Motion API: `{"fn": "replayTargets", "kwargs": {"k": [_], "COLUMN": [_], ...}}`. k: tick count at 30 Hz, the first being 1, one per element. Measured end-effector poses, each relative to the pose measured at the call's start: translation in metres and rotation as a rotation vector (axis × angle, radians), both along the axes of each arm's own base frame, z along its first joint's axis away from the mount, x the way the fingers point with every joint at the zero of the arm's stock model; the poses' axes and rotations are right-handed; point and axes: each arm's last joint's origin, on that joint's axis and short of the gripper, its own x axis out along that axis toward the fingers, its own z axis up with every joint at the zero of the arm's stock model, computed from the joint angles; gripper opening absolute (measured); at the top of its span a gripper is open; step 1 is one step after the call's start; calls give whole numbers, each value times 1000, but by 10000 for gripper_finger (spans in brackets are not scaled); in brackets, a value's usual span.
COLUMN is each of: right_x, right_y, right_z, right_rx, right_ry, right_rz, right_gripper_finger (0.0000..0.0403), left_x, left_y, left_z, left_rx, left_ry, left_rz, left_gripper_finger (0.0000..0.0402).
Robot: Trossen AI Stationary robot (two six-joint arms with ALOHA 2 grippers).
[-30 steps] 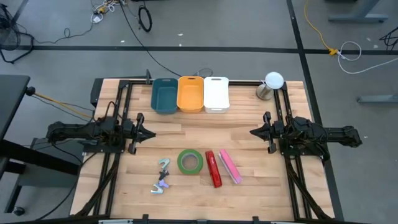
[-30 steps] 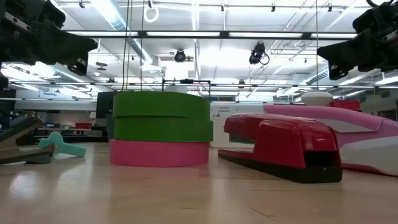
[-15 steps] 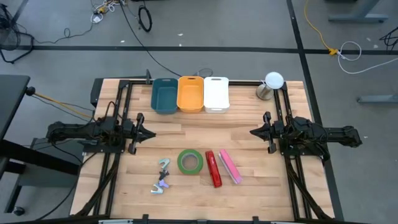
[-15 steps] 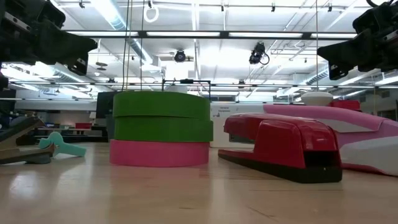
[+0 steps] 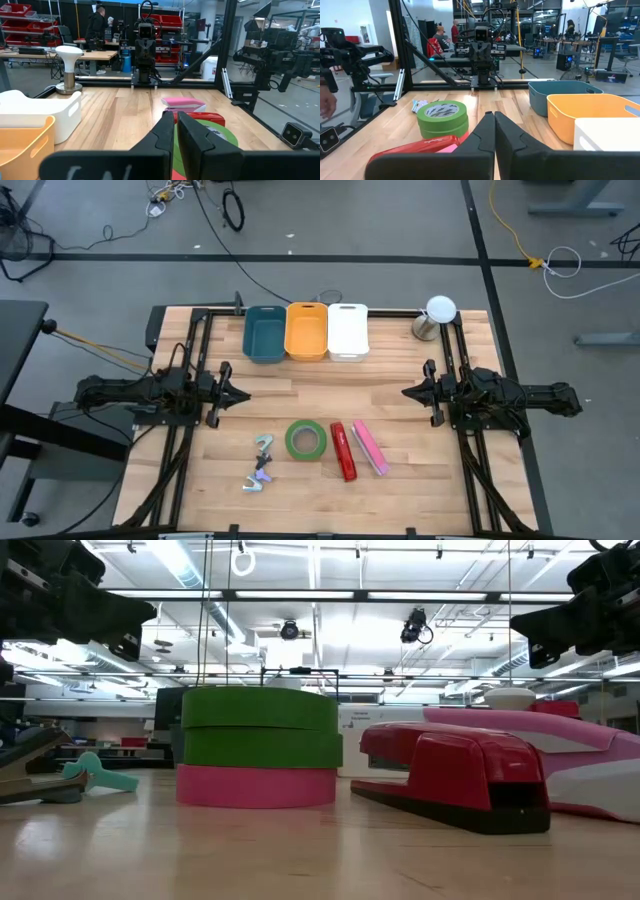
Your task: Pick and place Stapler, Stapler remover, tape
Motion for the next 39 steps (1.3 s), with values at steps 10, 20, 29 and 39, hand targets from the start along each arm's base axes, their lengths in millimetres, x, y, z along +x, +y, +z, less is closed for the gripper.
{"fn": "replayTargets", "kwargs": {"k": [10, 20, 29, 39], "right_x": [0, 0, 0, 0], "right_y": [0, 0, 0, 0], "right_z": [0, 0, 0, 1], "right_rx": [0, 0, 0, 0], "right_ry": [0, 0, 0, -15], "right_rz": [0, 0, 0, 0], "right_gripper_finger": [2, 2, 2, 2], "left_x": [0, 0, 0, 0], "left_y": [0, 0, 0, 0], "left_z": [0, 0, 0, 0], "left_rx": [0, 0, 0, 0], "left_ry": [0, 0, 0, 0], "left_rz": [0, 0, 0, 0], "left_gripper_finger": [25, 25, 25, 25]}}
